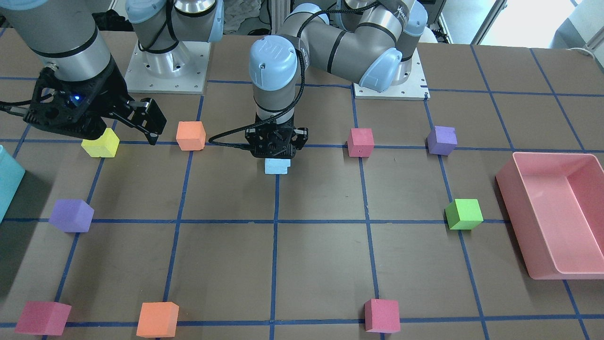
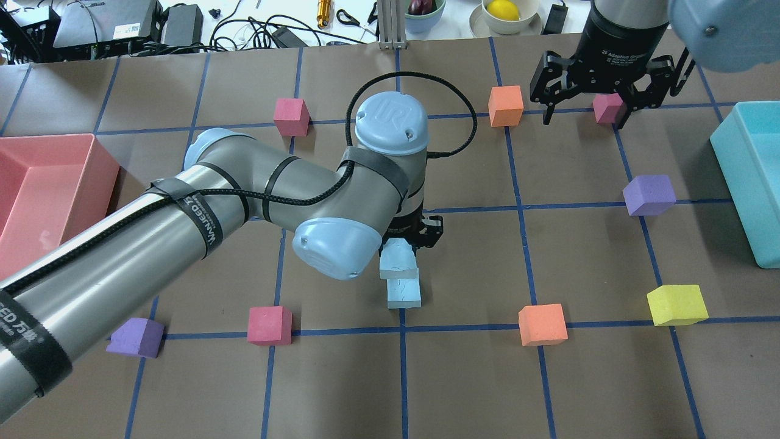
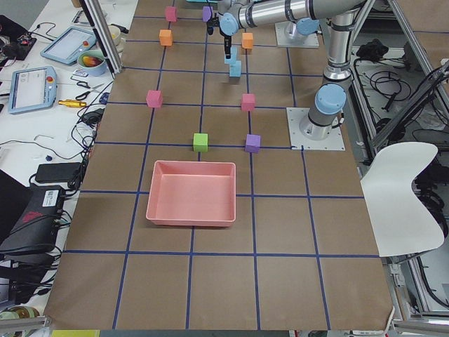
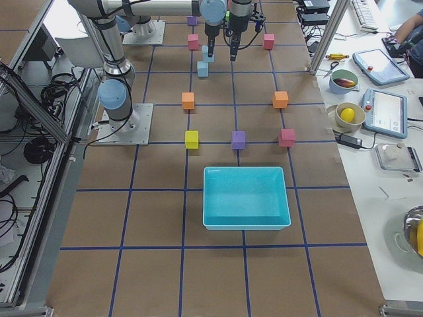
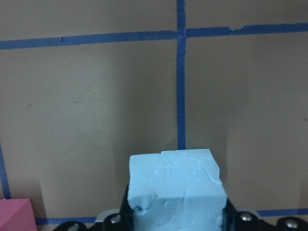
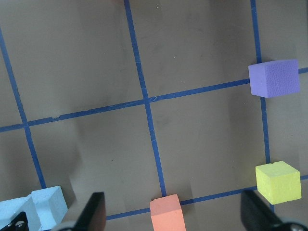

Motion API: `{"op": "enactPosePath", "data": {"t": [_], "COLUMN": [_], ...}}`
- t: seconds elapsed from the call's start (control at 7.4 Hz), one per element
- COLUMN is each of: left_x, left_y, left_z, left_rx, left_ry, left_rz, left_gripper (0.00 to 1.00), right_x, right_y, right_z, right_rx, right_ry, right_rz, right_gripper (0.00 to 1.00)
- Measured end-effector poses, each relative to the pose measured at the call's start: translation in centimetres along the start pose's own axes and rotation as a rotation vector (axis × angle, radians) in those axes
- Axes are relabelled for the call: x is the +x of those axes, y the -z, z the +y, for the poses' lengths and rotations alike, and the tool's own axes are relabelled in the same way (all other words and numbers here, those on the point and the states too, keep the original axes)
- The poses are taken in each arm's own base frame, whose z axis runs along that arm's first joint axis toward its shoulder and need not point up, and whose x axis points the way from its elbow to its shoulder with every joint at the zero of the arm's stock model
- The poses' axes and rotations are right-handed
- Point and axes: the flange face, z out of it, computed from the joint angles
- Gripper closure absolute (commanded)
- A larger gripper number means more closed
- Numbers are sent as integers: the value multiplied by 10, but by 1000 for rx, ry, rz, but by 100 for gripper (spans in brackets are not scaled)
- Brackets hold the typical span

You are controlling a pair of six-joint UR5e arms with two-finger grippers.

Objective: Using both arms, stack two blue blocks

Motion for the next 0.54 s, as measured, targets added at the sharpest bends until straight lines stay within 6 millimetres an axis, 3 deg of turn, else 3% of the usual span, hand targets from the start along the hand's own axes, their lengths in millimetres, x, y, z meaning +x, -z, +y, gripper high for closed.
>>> {"op": "enactPosePath", "data": {"t": [0.54], "left_x": [7], "left_y": [-16], "left_z": [15], "left_rx": [-25], "left_ry": [-22], "left_rz": [-16], "left_gripper": [98], "right_x": [2], "right_y": [2], "right_z": [2], "right_rx": [3], "right_ry": [-1], "right_rz": [-2], "right_gripper": [0]}}
